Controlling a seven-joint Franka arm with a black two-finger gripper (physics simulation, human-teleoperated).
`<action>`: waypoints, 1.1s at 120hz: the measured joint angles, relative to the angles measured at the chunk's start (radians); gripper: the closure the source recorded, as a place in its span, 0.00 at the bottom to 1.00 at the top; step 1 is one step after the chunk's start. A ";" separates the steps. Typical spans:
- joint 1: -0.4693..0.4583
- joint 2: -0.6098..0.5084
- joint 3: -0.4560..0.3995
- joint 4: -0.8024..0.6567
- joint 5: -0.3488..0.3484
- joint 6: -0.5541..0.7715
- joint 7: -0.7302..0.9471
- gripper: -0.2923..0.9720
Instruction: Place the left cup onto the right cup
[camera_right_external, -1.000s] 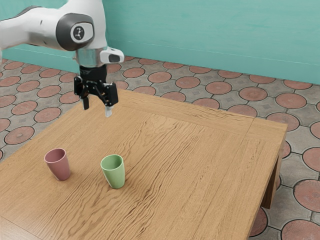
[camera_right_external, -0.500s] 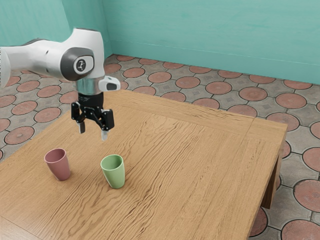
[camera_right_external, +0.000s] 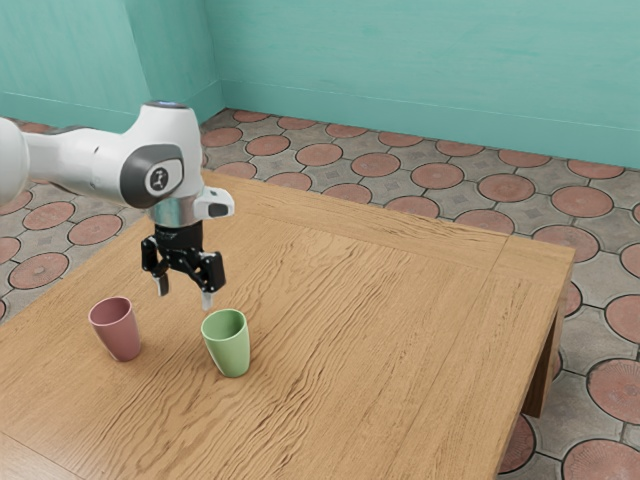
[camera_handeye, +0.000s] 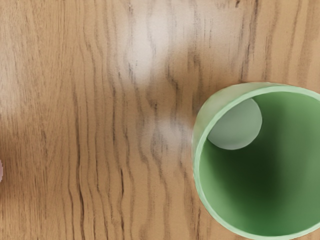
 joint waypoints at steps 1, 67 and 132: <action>0.001 0.000 0.002 -0.001 0.000 0.002 0.000 0.23; 0.009 0.006 0.140 -0.028 -0.002 0.037 0.070 0.23; 0.018 0.024 0.196 -0.058 -0.007 0.061 0.146 0.23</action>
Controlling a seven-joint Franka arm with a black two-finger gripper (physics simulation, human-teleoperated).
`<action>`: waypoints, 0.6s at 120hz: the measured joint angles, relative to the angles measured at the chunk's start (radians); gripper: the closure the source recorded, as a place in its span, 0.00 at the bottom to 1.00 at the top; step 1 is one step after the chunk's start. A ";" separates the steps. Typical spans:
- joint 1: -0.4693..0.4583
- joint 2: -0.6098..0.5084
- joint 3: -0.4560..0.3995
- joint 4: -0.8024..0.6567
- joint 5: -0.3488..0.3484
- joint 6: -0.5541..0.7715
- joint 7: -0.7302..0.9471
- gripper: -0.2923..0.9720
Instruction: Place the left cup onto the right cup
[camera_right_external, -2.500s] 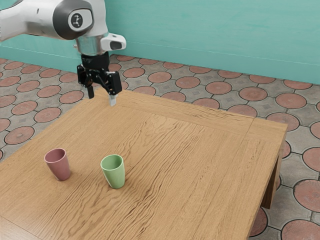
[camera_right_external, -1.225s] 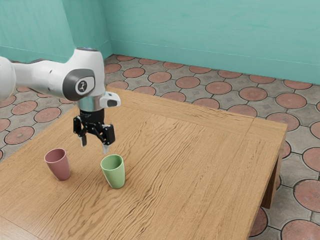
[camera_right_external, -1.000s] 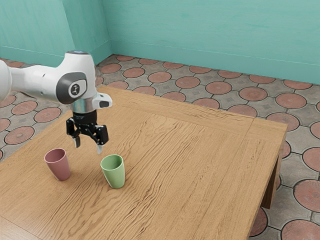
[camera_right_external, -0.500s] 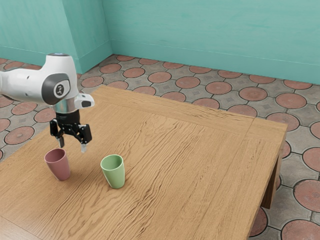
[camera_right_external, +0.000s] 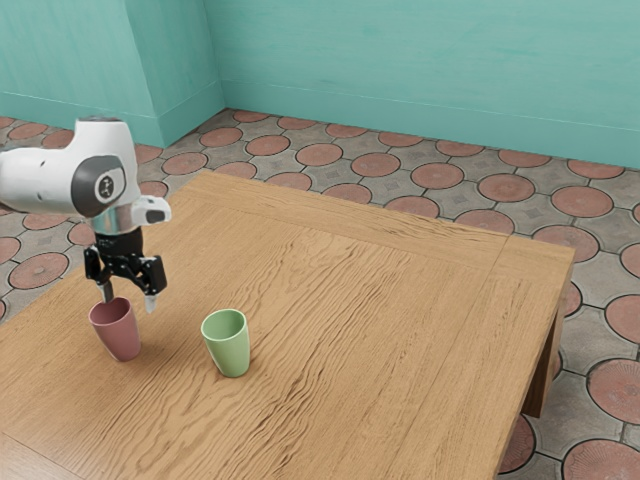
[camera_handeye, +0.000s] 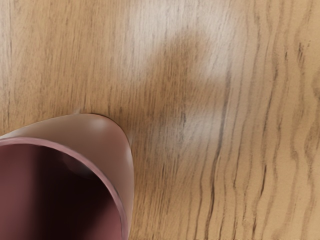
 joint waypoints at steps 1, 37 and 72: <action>0.000 0.000 0.000 -0.001 0.000 0.001 0.001 0.23; 0.000 0.010 0.001 -0.051 -0.005 0.050 0.024 0.23; 0.000 0.031 0.001 -0.061 -0.006 0.083 0.037 0.23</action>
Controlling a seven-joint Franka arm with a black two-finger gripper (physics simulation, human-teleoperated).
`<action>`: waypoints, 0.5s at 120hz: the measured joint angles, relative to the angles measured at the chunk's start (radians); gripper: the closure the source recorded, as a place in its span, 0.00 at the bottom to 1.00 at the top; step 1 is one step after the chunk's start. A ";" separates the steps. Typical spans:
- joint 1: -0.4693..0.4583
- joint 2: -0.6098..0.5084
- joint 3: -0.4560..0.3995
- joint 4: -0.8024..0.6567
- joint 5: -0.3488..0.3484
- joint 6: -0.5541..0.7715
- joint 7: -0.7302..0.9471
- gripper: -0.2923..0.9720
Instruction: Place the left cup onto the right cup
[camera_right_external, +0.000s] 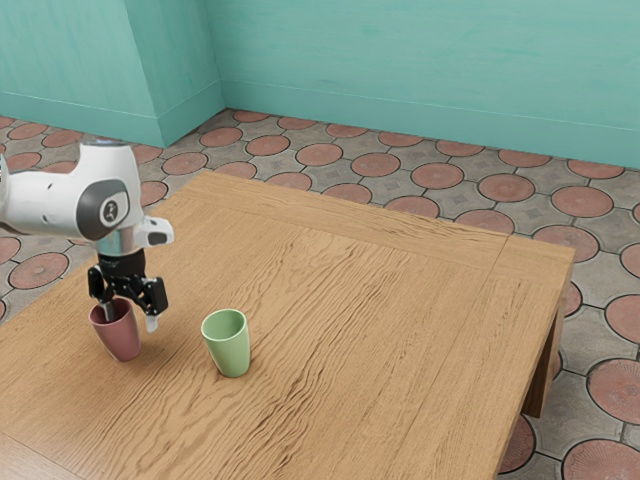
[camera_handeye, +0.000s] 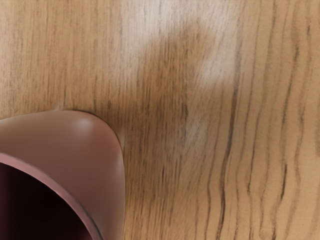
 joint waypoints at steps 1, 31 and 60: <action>0.000 0.000 0.000 0.000 0.000 0.001 0.000 0.23; 0.001 0.013 0.000 -0.029 -0.001 0.034 0.007 0.23; 0.002 0.015 0.000 -0.036 -0.002 0.052 0.012 0.38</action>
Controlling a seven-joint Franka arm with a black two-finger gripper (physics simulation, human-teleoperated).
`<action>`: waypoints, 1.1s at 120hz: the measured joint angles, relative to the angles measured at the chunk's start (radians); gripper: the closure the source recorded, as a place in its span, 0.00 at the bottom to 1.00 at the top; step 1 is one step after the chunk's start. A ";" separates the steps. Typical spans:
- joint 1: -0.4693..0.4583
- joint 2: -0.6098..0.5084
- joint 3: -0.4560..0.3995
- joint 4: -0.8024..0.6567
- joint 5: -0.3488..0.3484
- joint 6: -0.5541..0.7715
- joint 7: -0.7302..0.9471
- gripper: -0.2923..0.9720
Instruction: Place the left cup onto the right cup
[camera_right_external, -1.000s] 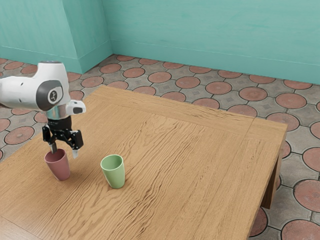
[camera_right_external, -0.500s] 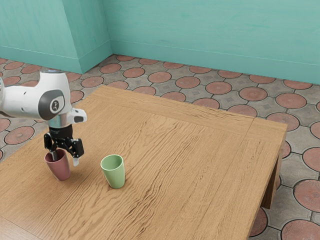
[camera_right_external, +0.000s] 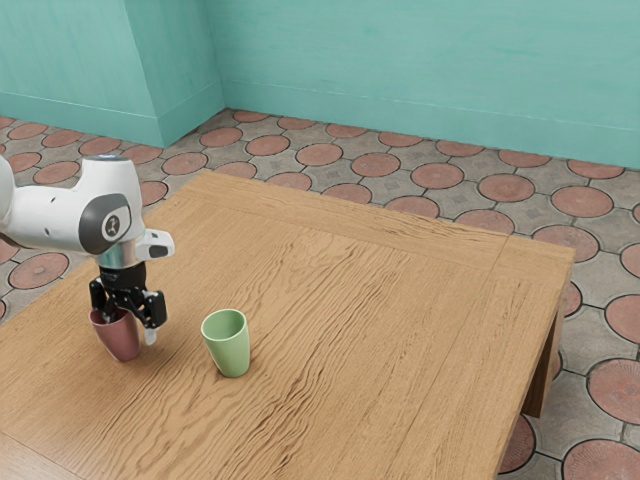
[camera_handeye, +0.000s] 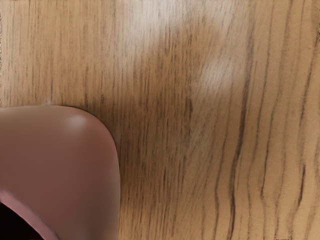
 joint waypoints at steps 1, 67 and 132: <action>0.000 0.000 0.000 0.000 0.000 0.000 0.000 0.40; 0.001 -0.003 0.012 0.024 0.009 -0.022 0.003 0.83; -0.022 -0.010 0.001 0.189 0.070 -0.143 -0.008 0.85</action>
